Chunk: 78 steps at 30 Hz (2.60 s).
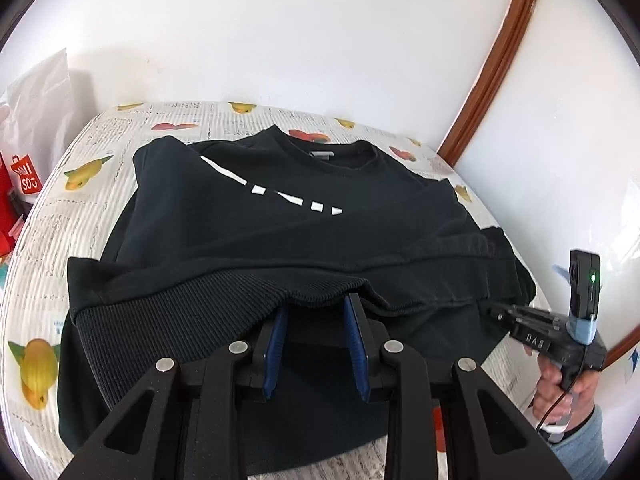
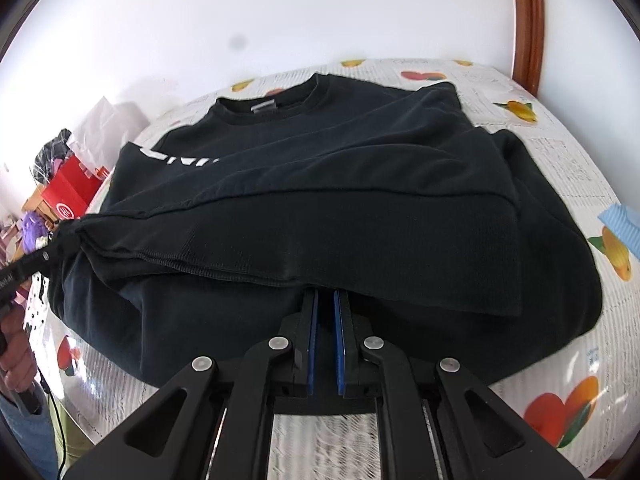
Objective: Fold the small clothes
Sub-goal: 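Lift the hem with both grippers and fold it toward the collar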
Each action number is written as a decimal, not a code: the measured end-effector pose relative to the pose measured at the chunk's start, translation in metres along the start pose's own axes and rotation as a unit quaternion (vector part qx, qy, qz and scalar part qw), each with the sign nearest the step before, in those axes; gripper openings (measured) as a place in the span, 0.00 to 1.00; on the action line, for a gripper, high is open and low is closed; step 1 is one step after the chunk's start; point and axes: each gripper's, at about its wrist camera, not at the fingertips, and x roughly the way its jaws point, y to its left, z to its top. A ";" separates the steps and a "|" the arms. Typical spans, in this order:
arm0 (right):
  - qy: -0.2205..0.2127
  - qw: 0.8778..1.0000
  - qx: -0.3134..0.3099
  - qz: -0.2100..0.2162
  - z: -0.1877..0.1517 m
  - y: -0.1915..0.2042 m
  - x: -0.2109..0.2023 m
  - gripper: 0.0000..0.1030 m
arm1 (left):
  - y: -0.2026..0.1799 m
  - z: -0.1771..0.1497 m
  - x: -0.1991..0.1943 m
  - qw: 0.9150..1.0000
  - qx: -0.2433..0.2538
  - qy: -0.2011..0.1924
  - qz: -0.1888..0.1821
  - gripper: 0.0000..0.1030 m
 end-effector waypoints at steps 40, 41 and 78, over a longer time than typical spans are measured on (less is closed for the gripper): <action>-0.042 0.993 0.052 -0.094 0.119 -0.069 0.060 0.06 | 0.035 0.074 0.059 0.996 0.024 0.001 0.082 0.26; -0.041 0.994 0.054 -0.089 0.119 -0.071 0.060 0.06 | 0.035 0.076 0.060 0.997 0.023 0.001 0.080 0.26; -0.052 0.993 -0.033 -0.097 0.151 -0.048 0.077 0.16 | 0.109 0.073 0.004 0.995 0.003 -0.015 0.100 0.12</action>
